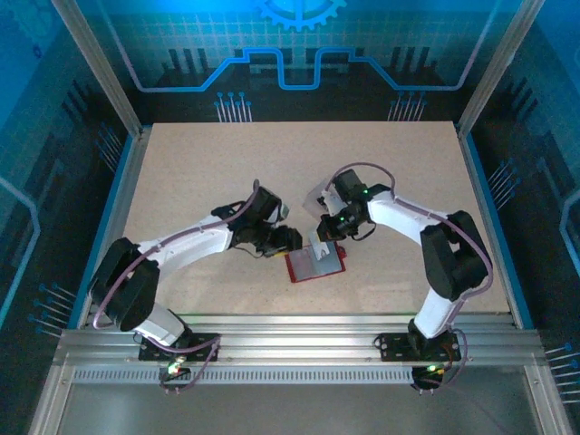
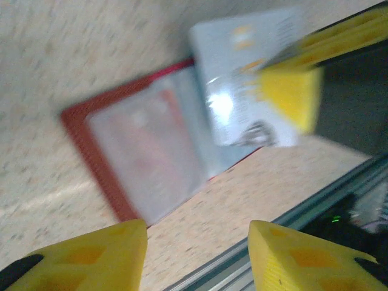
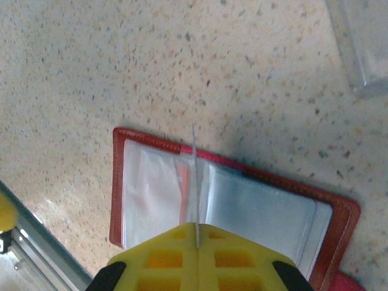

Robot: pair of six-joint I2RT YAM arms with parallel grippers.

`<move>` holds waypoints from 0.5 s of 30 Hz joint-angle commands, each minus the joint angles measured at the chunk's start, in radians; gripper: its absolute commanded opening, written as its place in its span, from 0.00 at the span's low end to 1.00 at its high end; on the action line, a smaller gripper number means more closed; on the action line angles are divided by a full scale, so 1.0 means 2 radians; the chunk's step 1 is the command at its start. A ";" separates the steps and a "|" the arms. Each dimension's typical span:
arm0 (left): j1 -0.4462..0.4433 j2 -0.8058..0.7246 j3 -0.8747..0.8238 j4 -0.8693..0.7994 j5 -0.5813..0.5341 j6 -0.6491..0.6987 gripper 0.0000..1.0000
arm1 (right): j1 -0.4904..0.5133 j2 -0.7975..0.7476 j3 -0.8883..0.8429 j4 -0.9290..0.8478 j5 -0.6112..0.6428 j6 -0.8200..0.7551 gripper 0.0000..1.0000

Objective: Put the credit cards into the card holder

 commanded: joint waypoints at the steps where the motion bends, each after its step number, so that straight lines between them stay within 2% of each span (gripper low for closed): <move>1: -0.014 -0.004 -0.017 -0.042 -0.032 0.006 0.52 | 0.022 -0.021 -0.026 -0.011 0.024 0.015 0.00; 8: -0.018 0.028 -0.019 -0.027 -0.035 0.002 0.55 | 0.040 -0.039 -0.074 0.029 0.033 0.057 0.00; 15: -0.018 0.049 -0.016 -0.020 -0.045 0.000 0.56 | 0.064 -0.038 -0.078 0.075 0.038 0.127 0.00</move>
